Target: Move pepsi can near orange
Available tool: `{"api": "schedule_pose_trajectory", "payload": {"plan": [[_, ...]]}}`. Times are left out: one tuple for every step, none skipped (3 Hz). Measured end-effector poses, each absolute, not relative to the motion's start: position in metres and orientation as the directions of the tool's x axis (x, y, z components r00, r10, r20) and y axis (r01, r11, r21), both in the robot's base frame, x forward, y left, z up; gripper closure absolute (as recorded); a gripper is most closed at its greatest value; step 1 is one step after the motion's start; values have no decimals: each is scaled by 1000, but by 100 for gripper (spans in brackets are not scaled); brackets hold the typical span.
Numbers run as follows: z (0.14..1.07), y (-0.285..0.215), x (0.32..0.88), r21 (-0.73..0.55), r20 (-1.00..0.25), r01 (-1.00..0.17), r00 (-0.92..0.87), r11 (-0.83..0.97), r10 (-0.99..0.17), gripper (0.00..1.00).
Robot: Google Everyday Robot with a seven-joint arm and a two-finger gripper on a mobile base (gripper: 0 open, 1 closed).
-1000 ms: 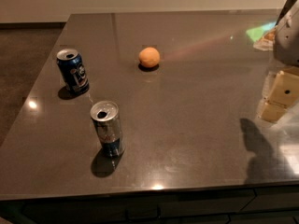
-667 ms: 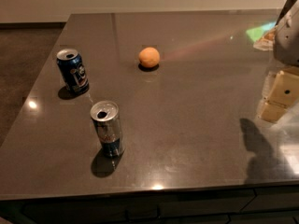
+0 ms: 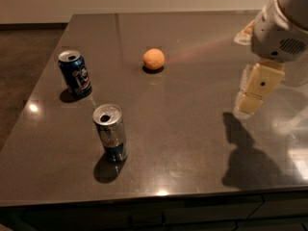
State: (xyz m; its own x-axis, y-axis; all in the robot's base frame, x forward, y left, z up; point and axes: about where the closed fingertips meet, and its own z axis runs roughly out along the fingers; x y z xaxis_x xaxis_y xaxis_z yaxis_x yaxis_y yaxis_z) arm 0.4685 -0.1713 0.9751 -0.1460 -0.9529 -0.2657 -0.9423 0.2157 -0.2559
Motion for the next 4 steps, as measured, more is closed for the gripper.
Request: {"api": "schedule_pose_trajectory", "payload": {"plan": [[970, -139, 487, -254, -294, -949, -108, 186, -950, 0], [960, -103, 510, -245, -329, -956, -75, 162, -941, 0], [951, -64, 532, -232, -379, -961, -51, 148, -924, 0], [946, -23, 551, -222, -428, -966, -26, 132, -904, 0]]}}
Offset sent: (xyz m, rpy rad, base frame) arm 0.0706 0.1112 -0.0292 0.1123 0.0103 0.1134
